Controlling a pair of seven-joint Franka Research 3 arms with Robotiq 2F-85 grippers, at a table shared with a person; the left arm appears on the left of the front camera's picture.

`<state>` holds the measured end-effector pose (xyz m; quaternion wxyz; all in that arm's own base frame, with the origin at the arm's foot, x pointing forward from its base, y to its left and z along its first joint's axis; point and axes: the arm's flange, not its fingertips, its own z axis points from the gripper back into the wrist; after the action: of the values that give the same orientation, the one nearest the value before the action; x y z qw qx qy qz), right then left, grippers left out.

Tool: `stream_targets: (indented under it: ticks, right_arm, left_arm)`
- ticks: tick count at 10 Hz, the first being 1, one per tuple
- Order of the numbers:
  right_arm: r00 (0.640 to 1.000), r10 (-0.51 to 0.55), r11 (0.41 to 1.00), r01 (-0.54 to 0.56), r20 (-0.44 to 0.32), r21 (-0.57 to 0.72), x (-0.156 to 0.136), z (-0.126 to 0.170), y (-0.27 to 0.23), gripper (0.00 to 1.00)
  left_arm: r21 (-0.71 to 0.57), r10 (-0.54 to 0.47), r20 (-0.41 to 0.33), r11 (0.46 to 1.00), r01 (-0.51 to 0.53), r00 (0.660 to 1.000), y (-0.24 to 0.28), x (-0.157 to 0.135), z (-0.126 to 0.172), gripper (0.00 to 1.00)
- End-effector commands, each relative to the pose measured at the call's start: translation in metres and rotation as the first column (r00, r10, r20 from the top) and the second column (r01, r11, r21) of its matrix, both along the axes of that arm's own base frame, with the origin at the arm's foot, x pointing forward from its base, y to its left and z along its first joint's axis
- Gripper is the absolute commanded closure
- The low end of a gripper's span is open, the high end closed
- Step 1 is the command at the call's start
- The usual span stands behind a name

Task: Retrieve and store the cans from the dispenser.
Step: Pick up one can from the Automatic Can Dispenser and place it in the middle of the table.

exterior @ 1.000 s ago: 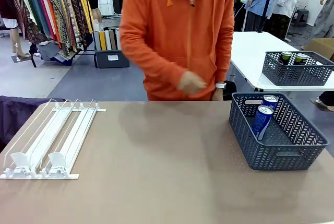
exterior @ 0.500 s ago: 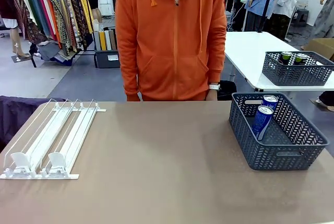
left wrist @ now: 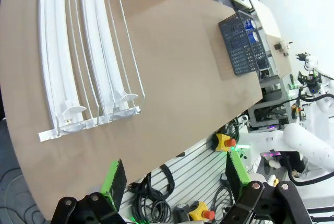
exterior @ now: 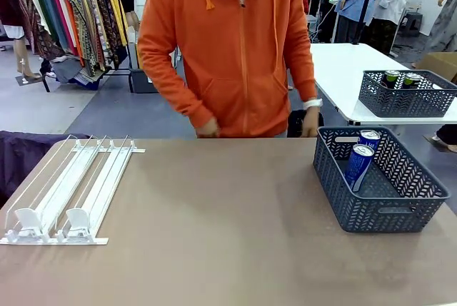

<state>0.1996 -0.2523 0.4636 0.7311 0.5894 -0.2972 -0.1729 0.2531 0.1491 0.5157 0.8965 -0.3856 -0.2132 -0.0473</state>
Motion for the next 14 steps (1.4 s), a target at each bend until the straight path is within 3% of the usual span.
stream_targets:
  ticks: [1, 14]
  right_arm:
    - [0.999, -0.005, 1.000, 0.004, 0.040, 0.004, 0.0027, 0.0032, -0.0007, 0.00]
    - [0.999, -0.005, 1.000, 0.004, 0.040, 0.004, 0.0027, 0.0032, -0.0007, 0.00]
  left_arm:
    - [-0.013, -0.006, 0.016, 1.000, 0.006, 1.000, -0.0018, -0.0004, -0.0008, 0.00]
    - [-0.013, -0.006, 0.016, 1.000, 0.006, 1.000, -0.0018, -0.0004, -0.0008, 0.00]
